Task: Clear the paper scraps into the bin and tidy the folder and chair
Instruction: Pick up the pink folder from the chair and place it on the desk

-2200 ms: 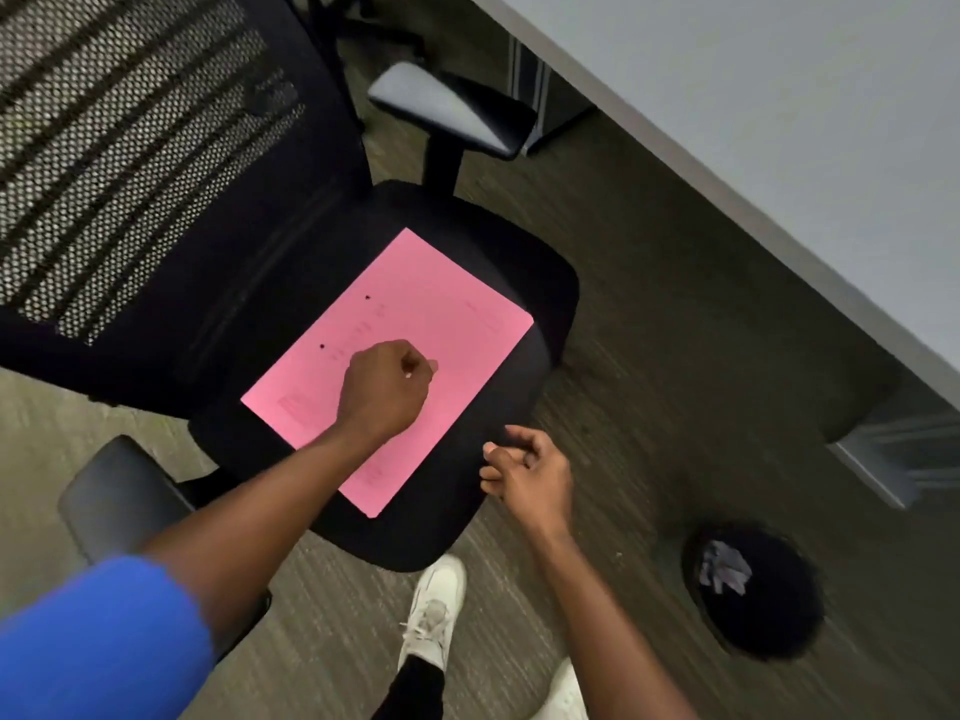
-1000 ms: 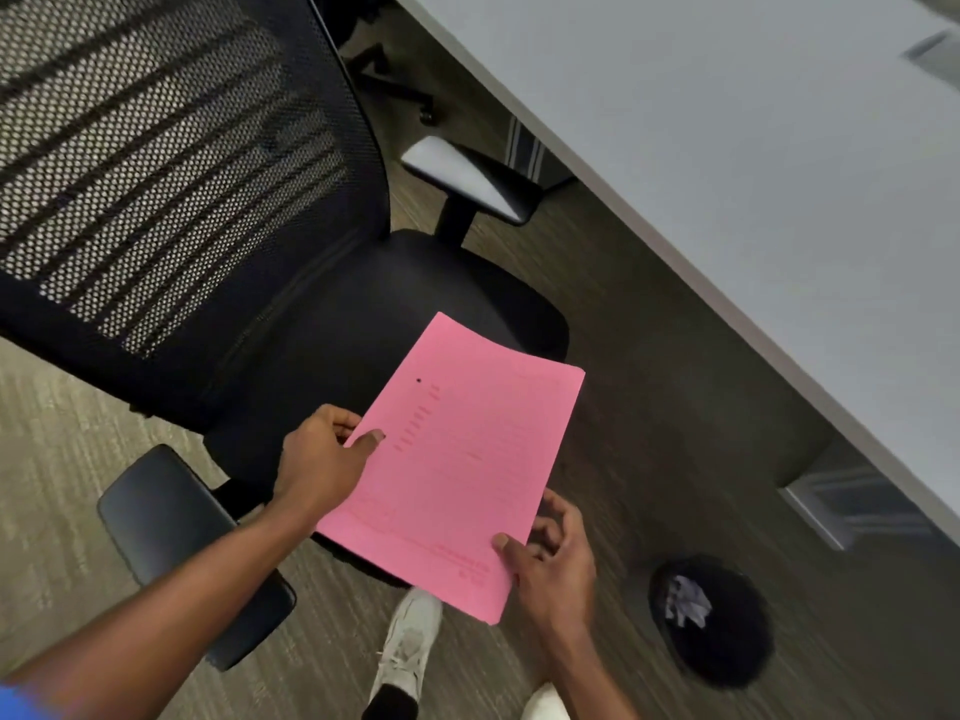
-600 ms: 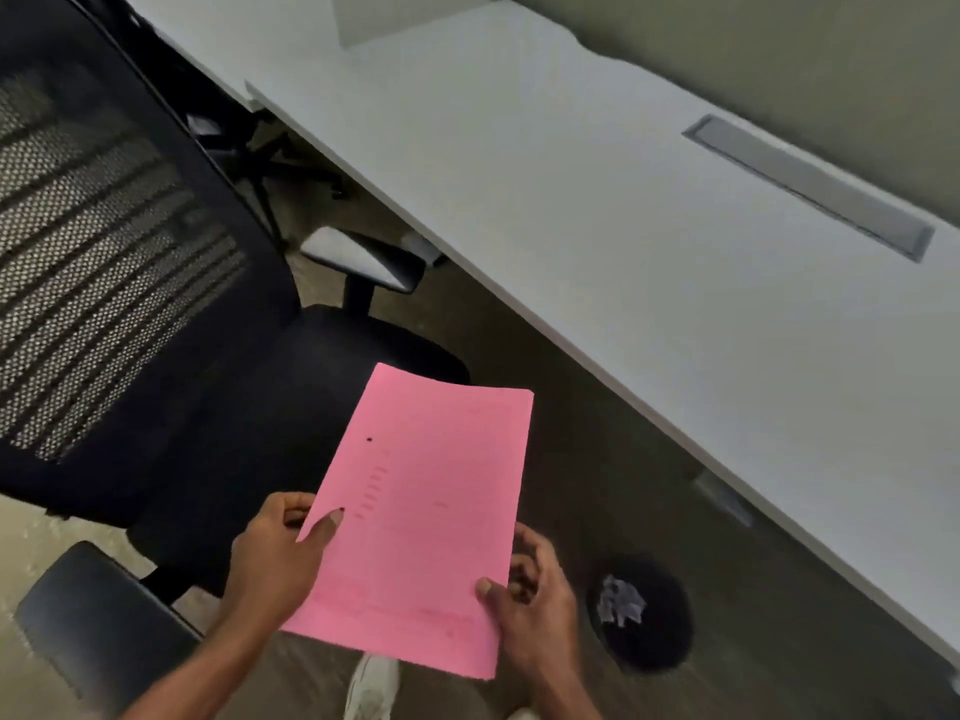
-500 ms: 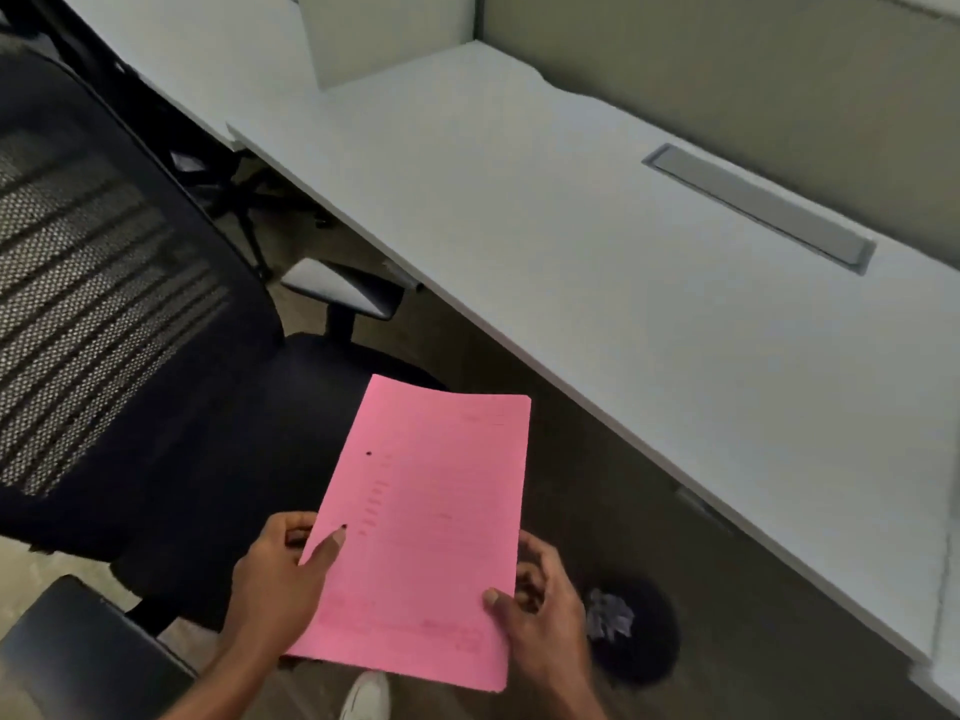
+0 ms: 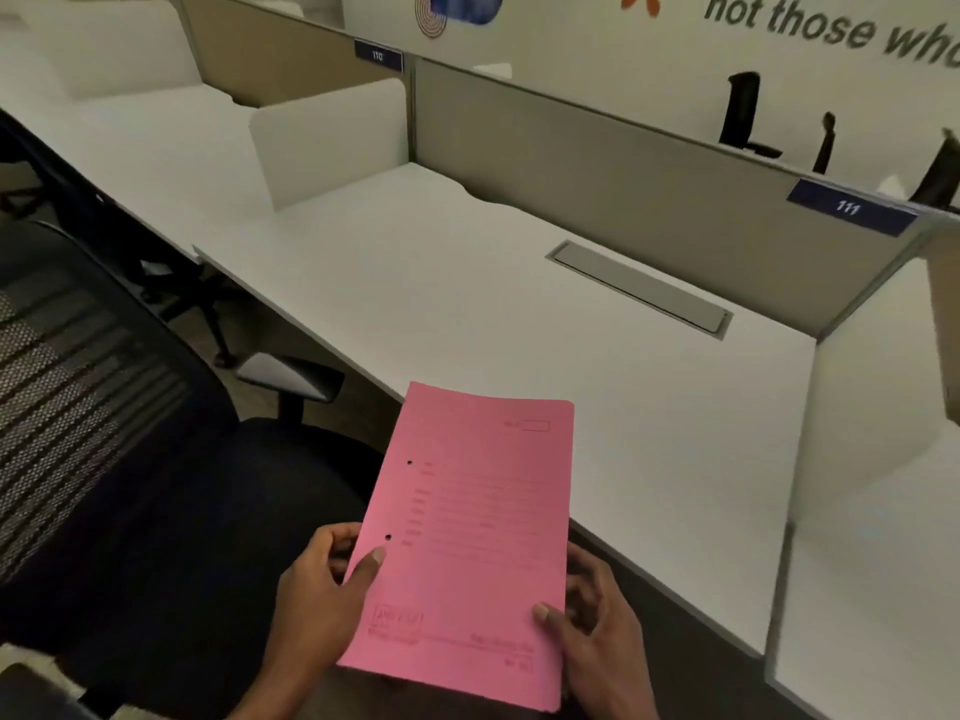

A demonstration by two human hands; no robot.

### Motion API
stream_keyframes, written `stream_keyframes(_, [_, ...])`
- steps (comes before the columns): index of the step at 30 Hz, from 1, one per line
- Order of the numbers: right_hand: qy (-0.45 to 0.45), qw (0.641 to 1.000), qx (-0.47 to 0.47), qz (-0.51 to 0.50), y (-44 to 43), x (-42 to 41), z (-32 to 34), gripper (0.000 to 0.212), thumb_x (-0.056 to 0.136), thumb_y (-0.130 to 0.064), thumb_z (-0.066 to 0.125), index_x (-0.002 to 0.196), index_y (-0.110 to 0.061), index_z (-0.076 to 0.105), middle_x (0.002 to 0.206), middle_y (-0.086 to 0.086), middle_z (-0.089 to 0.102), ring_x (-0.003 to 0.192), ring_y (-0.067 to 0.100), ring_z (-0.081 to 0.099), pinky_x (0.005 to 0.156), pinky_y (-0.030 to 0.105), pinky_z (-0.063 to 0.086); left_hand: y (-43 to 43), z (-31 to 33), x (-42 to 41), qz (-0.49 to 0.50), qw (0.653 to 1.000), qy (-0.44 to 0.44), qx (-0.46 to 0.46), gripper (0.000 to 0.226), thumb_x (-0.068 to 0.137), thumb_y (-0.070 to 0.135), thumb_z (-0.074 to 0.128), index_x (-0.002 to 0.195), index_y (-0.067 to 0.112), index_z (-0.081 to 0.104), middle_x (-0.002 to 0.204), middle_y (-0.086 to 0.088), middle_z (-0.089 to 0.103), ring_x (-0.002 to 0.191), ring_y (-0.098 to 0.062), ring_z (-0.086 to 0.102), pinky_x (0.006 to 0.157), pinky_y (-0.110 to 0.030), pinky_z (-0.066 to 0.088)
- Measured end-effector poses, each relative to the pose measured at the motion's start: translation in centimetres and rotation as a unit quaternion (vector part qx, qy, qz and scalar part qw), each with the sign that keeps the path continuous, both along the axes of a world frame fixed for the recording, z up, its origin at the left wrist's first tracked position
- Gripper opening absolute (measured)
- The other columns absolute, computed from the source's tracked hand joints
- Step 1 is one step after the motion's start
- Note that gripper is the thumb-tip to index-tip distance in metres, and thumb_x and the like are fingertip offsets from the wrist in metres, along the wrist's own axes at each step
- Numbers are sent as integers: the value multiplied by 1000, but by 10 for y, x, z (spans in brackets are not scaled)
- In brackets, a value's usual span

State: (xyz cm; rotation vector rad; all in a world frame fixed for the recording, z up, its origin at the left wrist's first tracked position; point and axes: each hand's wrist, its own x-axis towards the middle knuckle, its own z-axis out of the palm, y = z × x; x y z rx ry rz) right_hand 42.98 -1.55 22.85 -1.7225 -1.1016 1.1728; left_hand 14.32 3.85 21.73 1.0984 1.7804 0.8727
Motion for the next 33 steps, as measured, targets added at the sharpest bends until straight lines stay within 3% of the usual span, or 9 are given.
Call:
stream_keyframes(3, [-3, 1000, -5, -13, -3, 20, 13, 64, 89, -12, 82, 139, -37, 51, 106, -5, 79, 96, 14, 80, 80, 38, 68, -1, 20, 16, -32, 999, 15, 8, 29, 95, 31, 76, 119, 40, 63, 109, 12, 74, 91, -9, 77, 62, -24, 63])
stream_keyframes(6, [-9, 1000, 4, -23, 0, 32, 23, 64, 89, -12, 82, 138, -40, 51, 110, -7, 77, 95, 6, 79, 69, 25, 66, 1, 35, 25, -72, 996, 40, 16, 35, 97, 25, 75, 125, 41, 61, 109, 14, 73, 91, -11, 78, 66, -30, 68])
stream_keyframes(13, [-35, 999, -13, -33, 18, 32, 37, 65, 90, -18, 82, 134, -50, 46, 116, -12, 75, 95, 3, 78, 67, 22, 65, 25, 48, 23, -110, 991, 67, 19, 49, 97, 20, 74, 142, 33, 60, 112, 10, 72, 93, -13, 77, 70, -32, 68])
stream_keyframes(17, [-42, 998, -10, -49, 35, 22, 42, 65, 90, -23, 82, 134, -52, 44, 115, -11, 75, 93, 3, 78, 62, 15, 62, 50, 48, 15, -132, 988, 74, 18, 52, 96, 20, 75, 144, 31, 58, 112, 12, 70, 93, -11, 76, 65, -25, 65])
stream_keyframes(21, [-58, 996, -5, -61, 62, 3, 44, 67, 91, -23, 82, 145, -39, 45, 107, -9, 76, 92, 3, 77, 65, 17, 63, 88, 49, -3, -161, 983, 80, 26, 52, 96, 21, 75, 144, 31, 58, 111, 14, 70, 91, -9, 76, 60, -21, 62])
stream_keyframes(25, [-62, 995, -8, -80, 93, -23, 47, 67, 91, -22, 81, 145, -38, 46, 107, -13, 74, 89, 8, 78, 64, 17, 62, 131, 51, -28, -187, 978, 89, 38, 51, 96, 22, 75, 142, 36, 57, 107, 11, 70, 87, -10, 77, 59, -23, 63])
stream_keyframes(30, [-88, 992, -1, -89, 130, -53, 52, 70, 91, -25, 83, 148, -33, 44, 117, -9, 71, 98, 15, 74, 86, 37, 66, 180, 60, -54, -215, 969, 104, 63, 49, 95, 23, 76, 141, 31, 60, 105, 14, 71, 88, -9, 77, 60, -21, 63])
stream_keyframes(33, [-94, 991, 5, -96, 148, -63, 56, 70, 91, -26, 83, 149, -31, 44, 121, -5, 72, 96, 16, 74, 82, 33, 66, 205, 66, -64, -231, 965, 109, 64, 51, 93, 24, 79, 139, 31, 59, 107, 17, 70, 89, -7, 76, 62, -19, 61])
